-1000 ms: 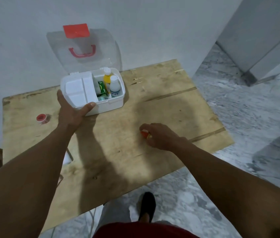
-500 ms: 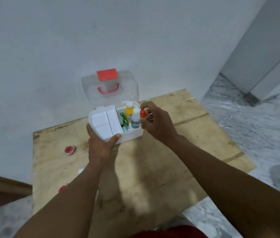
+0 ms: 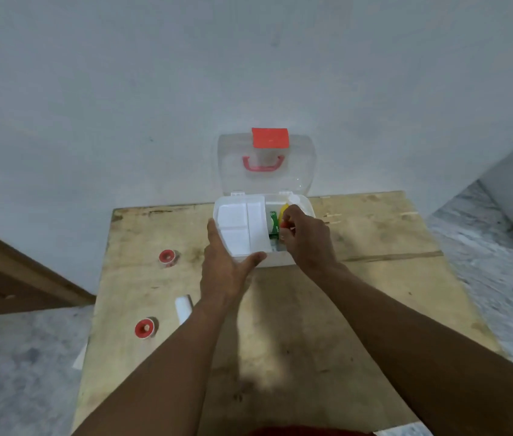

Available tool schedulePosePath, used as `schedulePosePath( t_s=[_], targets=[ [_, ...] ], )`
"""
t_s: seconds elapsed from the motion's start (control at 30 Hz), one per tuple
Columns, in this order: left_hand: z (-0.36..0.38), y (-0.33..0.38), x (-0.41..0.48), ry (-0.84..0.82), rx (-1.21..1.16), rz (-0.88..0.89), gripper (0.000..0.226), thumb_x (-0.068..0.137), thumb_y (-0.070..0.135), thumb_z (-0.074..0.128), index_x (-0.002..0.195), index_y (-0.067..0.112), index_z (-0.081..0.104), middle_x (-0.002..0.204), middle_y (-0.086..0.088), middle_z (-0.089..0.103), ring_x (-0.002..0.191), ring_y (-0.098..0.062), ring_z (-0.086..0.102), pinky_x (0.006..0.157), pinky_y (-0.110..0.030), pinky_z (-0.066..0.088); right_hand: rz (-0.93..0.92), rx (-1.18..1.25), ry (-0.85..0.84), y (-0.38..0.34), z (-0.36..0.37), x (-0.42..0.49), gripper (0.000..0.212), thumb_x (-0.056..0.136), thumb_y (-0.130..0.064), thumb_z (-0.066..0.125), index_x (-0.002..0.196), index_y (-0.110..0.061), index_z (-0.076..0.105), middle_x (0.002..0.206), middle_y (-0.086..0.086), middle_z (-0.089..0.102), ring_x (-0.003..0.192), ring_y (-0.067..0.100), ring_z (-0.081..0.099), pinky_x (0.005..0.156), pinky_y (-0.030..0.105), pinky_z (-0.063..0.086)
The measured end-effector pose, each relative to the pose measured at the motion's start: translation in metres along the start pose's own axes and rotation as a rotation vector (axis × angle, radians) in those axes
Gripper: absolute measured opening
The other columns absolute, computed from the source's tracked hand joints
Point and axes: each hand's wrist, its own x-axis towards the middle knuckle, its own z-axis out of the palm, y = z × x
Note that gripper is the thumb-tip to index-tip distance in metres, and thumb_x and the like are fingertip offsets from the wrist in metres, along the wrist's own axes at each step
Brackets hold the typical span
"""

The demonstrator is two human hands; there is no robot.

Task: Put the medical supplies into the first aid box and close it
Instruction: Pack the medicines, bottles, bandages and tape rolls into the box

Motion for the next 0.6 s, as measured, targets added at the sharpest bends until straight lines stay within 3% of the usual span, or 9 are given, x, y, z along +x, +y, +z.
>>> schedulePosePath(
  t_s=[0.3,0.5,0.6],
  targets=[
    [-0.001,0.001,0.004,-0.005,-0.003,-0.001,0.118,0.053,0.06,0.085,0.146,0.033,0.017,0.126,0.003,0.054,0.114,-0.022,0.055,0.085,-0.05,0.055,0.027,-0.156,-0.06,0.001,0.009,0.01,0.01,0.092,-0.013,0.056,0.099,-0.007,0.06,0.09,0.018,0.071,0.082,0.04,0.066,0.067,0.039,0.048],
    [-0.001,0.001,0.003,-0.006,0.013,0.0,0.122,0.052,0.063,0.084,0.147,0.033,0.014,0.128,0.002,0.052,0.115,-0.023,0.054,0.083,-0.051,0.056,0.072,-0.262,-0.128,-0.001,0.01,0.011,0.015,0.094,-0.018,0.058,0.105,-0.009,0.062,0.096,0.015,0.07,0.086,0.036,0.067,0.069,0.035,0.049],
    [-0.001,0.002,0.005,0.001,0.01,0.007,0.12,0.052,0.062,0.085,0.147,0.033,0.016,0.128,0.004,0.053,0.115,-0.021,0.054,0.082,-0.05,0.057,0.112,-0.334,-0.165,-0.004,0.01,0.013,0.016,0.094,-0.021,0.057,0.105,-0.012,0.064,0.097,0.013,0.069,0.089,0.034,0.067,0.066,0.032,0.043]
  ],
)
